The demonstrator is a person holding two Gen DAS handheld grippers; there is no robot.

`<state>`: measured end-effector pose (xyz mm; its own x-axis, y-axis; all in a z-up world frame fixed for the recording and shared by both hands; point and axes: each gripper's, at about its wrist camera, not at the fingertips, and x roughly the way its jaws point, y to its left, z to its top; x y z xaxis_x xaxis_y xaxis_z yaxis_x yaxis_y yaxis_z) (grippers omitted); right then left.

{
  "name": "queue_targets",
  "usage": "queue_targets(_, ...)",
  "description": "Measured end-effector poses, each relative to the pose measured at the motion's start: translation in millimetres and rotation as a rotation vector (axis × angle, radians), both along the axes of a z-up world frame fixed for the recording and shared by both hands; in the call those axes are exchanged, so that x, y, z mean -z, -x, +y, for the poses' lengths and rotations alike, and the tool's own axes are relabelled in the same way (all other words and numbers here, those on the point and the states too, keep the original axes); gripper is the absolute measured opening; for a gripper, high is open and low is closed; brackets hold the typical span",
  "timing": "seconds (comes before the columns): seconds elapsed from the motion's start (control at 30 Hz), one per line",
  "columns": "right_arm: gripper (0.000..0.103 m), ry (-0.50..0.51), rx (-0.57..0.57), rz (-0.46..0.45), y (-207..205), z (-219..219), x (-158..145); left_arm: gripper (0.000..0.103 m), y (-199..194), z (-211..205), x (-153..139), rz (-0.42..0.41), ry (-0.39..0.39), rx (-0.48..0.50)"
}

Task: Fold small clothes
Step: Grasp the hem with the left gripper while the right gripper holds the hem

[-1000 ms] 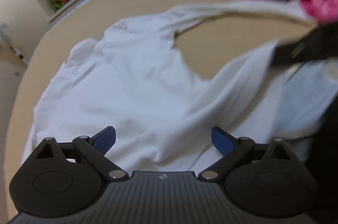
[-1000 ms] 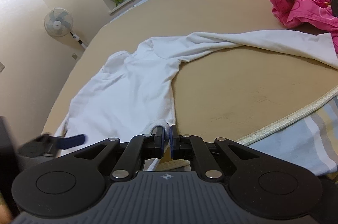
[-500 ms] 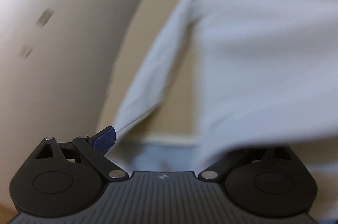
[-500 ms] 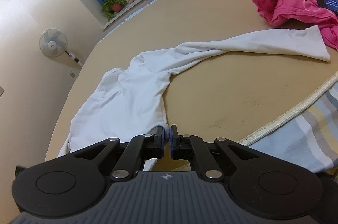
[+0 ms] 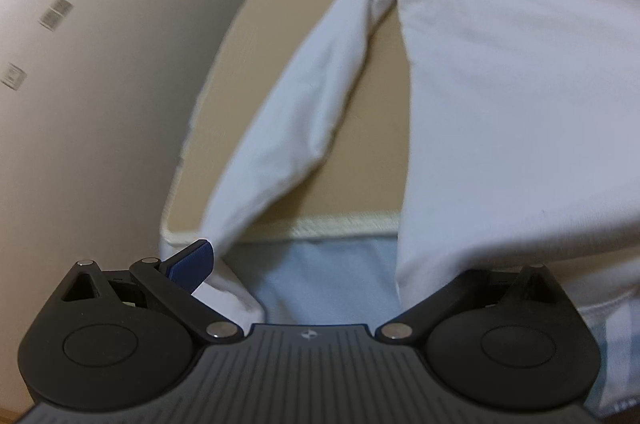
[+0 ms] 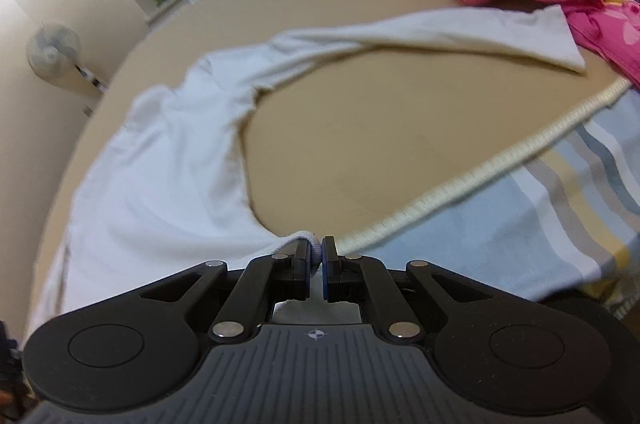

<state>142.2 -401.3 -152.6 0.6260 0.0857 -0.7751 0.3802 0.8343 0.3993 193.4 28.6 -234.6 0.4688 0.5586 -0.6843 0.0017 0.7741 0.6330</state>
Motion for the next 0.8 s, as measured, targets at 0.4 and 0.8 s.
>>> queue_targets(0.4,0.004,0.226,-0.111,0.007,12,42,-54,0.005,22,1,-75,-0.065,0.201,0.218)
queue_targets(0.8,0.004,0.277,-0.133,0.215,27,55,-5,0.005,52,0,-16,0.037,0.129,0.326)
